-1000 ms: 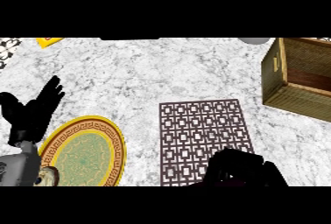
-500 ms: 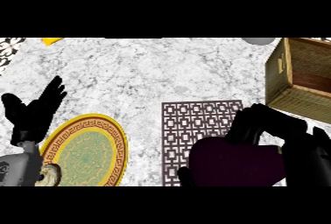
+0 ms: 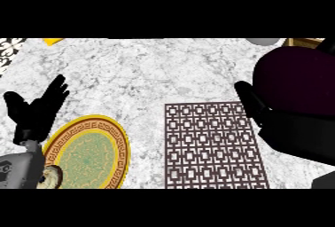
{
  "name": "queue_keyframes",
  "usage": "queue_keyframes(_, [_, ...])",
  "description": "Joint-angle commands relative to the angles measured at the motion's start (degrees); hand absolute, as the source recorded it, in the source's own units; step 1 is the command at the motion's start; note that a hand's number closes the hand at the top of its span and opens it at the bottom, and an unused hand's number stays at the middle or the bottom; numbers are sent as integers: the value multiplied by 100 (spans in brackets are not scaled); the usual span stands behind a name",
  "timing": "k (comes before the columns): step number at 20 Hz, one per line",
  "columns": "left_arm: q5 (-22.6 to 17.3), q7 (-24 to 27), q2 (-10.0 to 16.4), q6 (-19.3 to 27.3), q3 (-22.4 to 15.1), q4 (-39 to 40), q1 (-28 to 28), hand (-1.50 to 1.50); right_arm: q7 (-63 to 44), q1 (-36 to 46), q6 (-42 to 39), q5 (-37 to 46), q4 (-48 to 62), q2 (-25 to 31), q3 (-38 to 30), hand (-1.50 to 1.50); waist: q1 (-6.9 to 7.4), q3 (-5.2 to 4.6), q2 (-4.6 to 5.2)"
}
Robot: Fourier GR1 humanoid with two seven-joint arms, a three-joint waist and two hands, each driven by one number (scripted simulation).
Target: Pick the eggplant from the placemat and place it in the basket
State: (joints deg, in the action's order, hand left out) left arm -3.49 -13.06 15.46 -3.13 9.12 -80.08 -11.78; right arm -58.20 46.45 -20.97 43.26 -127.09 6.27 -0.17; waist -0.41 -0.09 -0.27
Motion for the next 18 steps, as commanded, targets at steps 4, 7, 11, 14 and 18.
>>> queue_keyframes(4, [13,116,-20,40,57,-54,61,0,266,261,-448,-238,1058,1108,-1302,150,41,9,22])
queue_keyframes(7, [9,104,-66,-35,7,113,32,0,536,432,-563,-557,1428,1550,-1857,150,23,8,21])
queue_keyframes(11, [-4,198,48,-107,124,143,36,0,1008,437,-496,-812,2079,1970,-2246,150,49,7,26])
queue_keyframes(14, [-51,203,-8,-188,75,-20,145,0,2081,-494,35,-539,2399,2025,-2242,150,66,10,41])
queue_keyframes(18, [89,294,-138,-60,34,191,74,0,2405,-786,431,-788,2510,1917,-2441,150,46,8,31])
